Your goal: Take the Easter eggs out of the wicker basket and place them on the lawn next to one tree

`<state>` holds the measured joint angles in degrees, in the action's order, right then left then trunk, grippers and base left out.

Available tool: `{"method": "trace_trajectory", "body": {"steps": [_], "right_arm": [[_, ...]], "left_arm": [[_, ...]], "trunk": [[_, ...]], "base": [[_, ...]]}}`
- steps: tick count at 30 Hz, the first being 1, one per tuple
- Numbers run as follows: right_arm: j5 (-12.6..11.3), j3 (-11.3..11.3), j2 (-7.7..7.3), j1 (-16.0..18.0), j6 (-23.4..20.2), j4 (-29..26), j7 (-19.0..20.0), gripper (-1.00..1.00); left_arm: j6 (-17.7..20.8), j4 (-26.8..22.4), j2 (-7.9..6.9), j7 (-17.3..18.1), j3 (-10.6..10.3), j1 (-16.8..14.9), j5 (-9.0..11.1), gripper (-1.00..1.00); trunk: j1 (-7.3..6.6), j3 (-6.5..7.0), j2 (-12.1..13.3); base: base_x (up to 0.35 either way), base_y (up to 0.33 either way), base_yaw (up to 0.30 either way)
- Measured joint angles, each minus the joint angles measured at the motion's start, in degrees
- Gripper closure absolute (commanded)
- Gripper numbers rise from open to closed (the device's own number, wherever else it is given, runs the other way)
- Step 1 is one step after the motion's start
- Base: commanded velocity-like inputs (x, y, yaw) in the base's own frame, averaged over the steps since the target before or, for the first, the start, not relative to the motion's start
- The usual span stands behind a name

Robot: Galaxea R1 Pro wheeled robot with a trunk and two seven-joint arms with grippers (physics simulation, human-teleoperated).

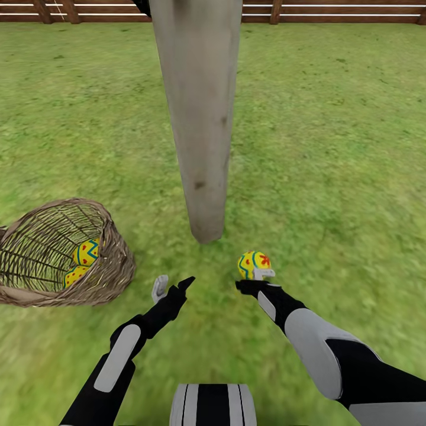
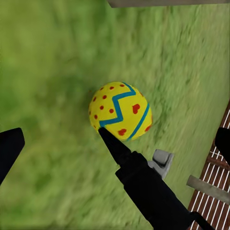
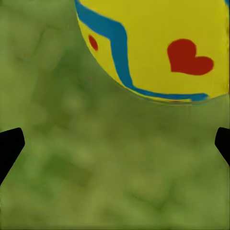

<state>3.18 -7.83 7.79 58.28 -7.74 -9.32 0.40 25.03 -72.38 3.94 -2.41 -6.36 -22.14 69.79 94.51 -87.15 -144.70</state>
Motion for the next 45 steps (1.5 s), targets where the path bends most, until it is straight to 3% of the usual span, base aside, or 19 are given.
{"method": "trace_trajectory", "body": {"steps": [7, 17, 19, 21, 23, 26, 29, 32, 42, 45], "right_arm": [[0.0, 0.0, -0.08, 0.0, 0.0, 0.0, 0.0, -1.0], [0.1, -0.1, -0.48, -0.1, -0.4, 0.1, 1.9, -1.0], [0.1, -0.1, -0.62, -0.1, -4.7, 0.2, 5.1, -1.0], [0.1, 0.0, -0.7, -0.2, -11.3, 0.2, 11.2, -1.0], [0.1, 0.0, -2.1, -0.2, -15.4, 0.2, 18.9, -1.0], [0.2, 0.1, -5.82, -0.3, -22.0, 0.6, 32.5, -1.0], [0.5, 0.2, -7.71, -0.4, -24.5, 0.6, 42.2, -1.0], [0.4, 0.2, -8.09, -0.5, -24.8, 0.3, 44.2, -1.0], [0.3, 0.1, -7.98, -0.5, -24.1, 0.0, 43.9, -1.0], [0.7, 0.2, -7.71, -0.6, -21.4, 0.1, 43.7, -1.0]], "left_arm": [[0.0, 0.0, -0.02, 0.0, 0.0, 0.0, 0.0, -1.0], [0.8, -0.1, -0.05, -0.6, -0.2, 0.0, 0.0, -1.0], [0.8, 0.0, -0.03, -0.6, -0.2, 0.0, 0.0, -1.0], [0.8, 0.0, 0.0, -0.6, -0.2, 0.0, 0.0, -1.0], [0.8, -0.1, -0.02, -0.6, -0.2, 0.0, 0.1, -1.0], [0.9, -0.2, -0.07, -0.6, -0.2, 0.0, 0.1, -1.0], [1.0, -0.2, -0.09, -0.6, -0.2, 0.0, 0.1, -1.0], [1.0, -0.2, -0.09, -0.6, -0.2, 0.0, 0.1, -1.0], [1.2, -2.4, -0.85, -0.6, 0.0, 0.0, 1.5, -1.0], [1.3, -3.7, -0.93, -0.6, 0.0, 0.0, 1.6, -1.0]], "trunk": [[0.0, 0.0, 0.0], [-0.26, 2.21, 0.1], [-0.31, 2.65, 0.2], [-0.36, 3.1, 0.2], [-0.4, 3.54, 0.2], [-0.46, 4.2, 0.3], [-0.54, 4.87, 0.3], [-0.61, 5.53, 0.3], [-0.91, 7.82, 0.5], [-0.98, 8.49, 0.5]], "base": [[0.0, 0.0, 0.0], [0.0, 0.0, 0.0], [0.0, 0.0, 0.0], [-0.02, 0.0, 0.0], [-0.179, 0.0, 0.0], [-0.309, 0.0, 0.0], [-0.329, 0.0, 0.0], [-0.332, 0.0, 0.0], [-0.143, 0.0, 0.2], [0.0, 0.0, 0.013]]}}
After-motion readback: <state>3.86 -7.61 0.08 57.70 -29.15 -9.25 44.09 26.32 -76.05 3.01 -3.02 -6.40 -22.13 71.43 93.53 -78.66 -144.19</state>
